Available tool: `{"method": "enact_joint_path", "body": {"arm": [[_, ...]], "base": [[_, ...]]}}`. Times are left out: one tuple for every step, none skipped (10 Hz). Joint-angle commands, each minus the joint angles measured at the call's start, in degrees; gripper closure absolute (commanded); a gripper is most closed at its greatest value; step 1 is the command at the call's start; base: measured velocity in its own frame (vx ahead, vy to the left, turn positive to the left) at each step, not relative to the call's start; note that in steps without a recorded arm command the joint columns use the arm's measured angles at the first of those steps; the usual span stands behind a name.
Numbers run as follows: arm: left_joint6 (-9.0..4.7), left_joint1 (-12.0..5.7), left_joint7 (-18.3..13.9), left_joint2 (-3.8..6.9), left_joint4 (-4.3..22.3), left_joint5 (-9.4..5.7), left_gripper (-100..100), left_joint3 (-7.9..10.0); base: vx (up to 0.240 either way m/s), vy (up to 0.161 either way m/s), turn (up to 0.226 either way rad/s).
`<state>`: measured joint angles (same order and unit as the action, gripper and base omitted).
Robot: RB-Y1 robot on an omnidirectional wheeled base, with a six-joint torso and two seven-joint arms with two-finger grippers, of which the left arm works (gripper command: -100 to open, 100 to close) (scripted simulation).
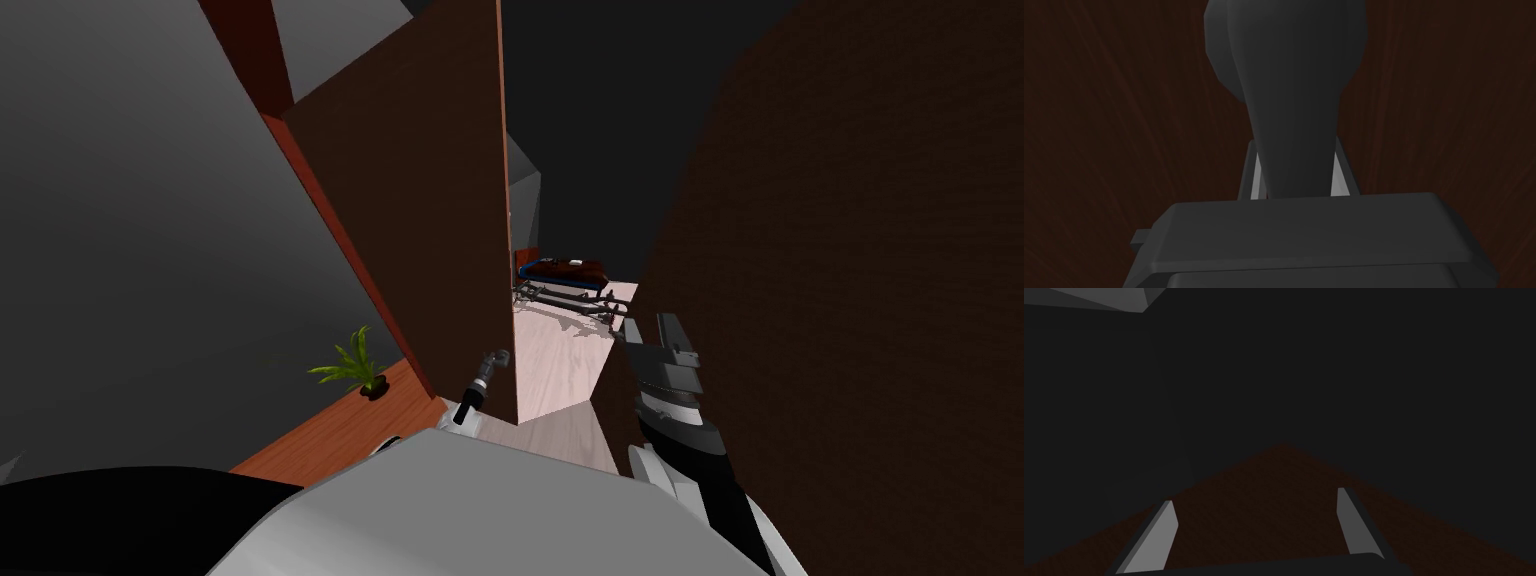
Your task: Push the door open
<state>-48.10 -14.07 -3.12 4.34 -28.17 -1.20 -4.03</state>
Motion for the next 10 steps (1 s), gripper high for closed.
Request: {"method": "enact_joint_path", "body": {"arm": [[0.74, 1.26, -0.04, 0.78, -2.49, -0.03, 100, 0.71], [0.72, 1.26, -0.12, 0.92, -2.35, 0.09, 100, 2.43], [0.71, 1.26, -0.15, 0.93, -2.31, 0.12, 100, 2.98], [0.69, 1.27, -0.2, 0.97, -2.23, 0.19, 100, 4.06], [0.69, 1.27, -0.2, 0.97, -2.23, 0.19, 100, 4.06], [0.69, 1.27, -0.2, 0.97, -2.23, 0.19, 100, 4.06], [0.67, 1.27, -0.27, 0.96, -2.11, 0.29, 100, 5.55], [0.66, 1.28, -0.3, 0.95, -2.07, 0.32, 100, 6.03], [0.65, 1.28, -0.34, 0.91, -2.01, 0.37, 100, 6.87], [0.64, 1.28, -0.37, 0.86, -1.95, 0.42, 100, 7.66]], "base": [[0.089, -0.079, 0.028], [0.159, -0.103, 0.039], [0.17, -0.137, 0.041], [0.128, -0.138, 0.044], [0.109, -0.092, 0.051], [0.057, -0.031, 0.012], [0.079, -0.085, 0.021], [0.112, -0.129, 0.055], [0.167, -0.118, 0.069], [0.148, -0.099, 0.06]]}}
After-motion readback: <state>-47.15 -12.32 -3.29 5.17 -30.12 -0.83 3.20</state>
